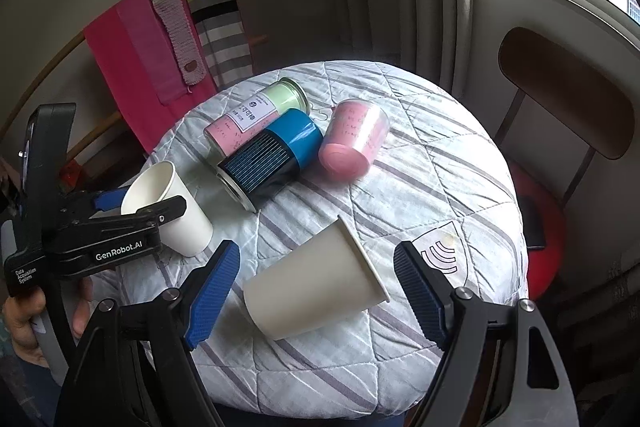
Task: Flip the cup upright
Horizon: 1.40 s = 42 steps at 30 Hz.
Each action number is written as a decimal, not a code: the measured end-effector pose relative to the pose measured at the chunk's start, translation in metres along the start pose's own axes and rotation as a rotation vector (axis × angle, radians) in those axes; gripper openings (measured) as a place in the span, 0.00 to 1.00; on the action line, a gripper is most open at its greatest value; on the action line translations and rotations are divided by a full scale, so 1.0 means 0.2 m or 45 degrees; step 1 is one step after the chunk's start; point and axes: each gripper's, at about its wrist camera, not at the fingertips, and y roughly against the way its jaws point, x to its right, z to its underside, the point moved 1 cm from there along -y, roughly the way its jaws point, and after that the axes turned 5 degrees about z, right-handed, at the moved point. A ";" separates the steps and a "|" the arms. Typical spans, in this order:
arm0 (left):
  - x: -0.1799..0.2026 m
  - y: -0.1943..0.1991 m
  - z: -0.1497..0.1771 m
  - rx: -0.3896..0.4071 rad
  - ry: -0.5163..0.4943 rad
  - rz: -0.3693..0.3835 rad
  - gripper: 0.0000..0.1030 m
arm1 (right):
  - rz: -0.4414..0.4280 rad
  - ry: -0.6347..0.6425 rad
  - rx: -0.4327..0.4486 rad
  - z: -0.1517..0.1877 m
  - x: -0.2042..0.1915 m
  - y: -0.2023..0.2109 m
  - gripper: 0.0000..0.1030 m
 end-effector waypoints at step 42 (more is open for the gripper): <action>0.26 0.82 0.44 0.441 0.026 -0.046 1.00 | 0.310 0.073 0.336 0.23 -0.15 0.55 0.79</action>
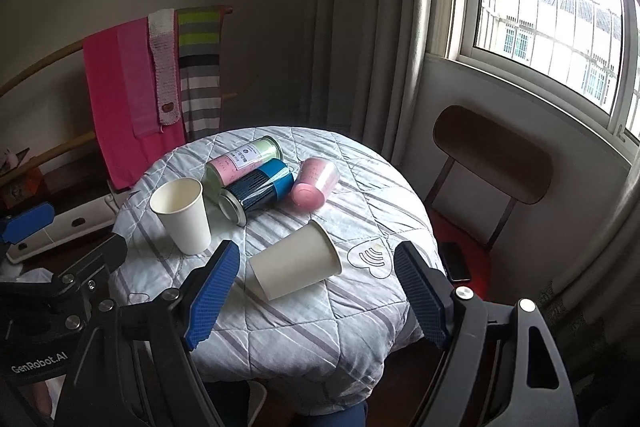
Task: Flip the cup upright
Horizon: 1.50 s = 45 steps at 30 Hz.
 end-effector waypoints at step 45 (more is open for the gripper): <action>0.15 -0.33 -0.19 -0.148 0.012 -0.148 1.00 | -0.149 -0.027 -0.041 -0.10 0.18 -0.35 0.79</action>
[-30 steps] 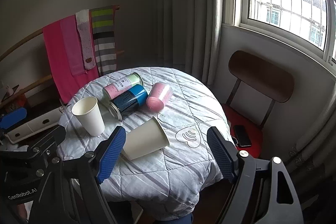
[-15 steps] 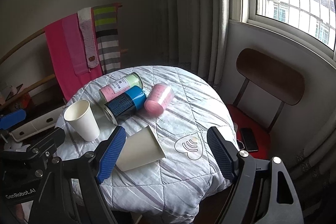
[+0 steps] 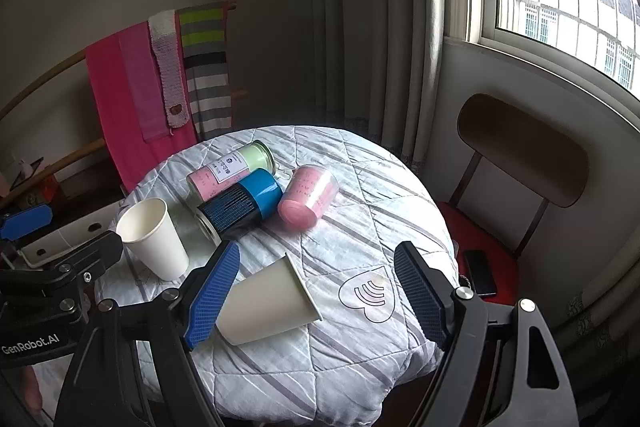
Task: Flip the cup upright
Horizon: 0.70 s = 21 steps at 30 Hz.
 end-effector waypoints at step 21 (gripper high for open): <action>0.00 -0.01 0.01 0.015 -0.002 0.017 1.00 | 0.016 -0.008 0.014 -0.01 -0.01 0.02 0.79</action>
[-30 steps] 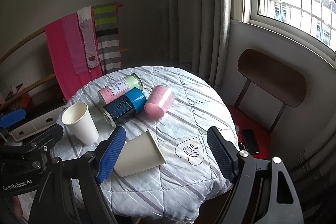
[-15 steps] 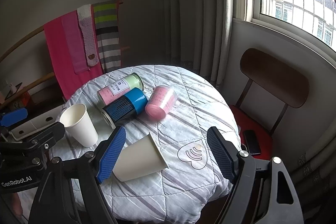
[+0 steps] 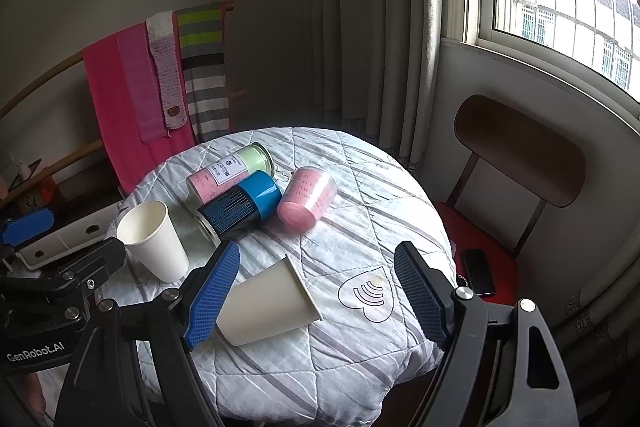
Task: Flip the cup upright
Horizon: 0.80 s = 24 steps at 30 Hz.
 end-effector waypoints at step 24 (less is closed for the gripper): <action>-0.15 0.37 0.12 0.413 0.026 0.033 1.00 | 0.045 -0.113 0.517 0.05 -0.13 0.39 0.79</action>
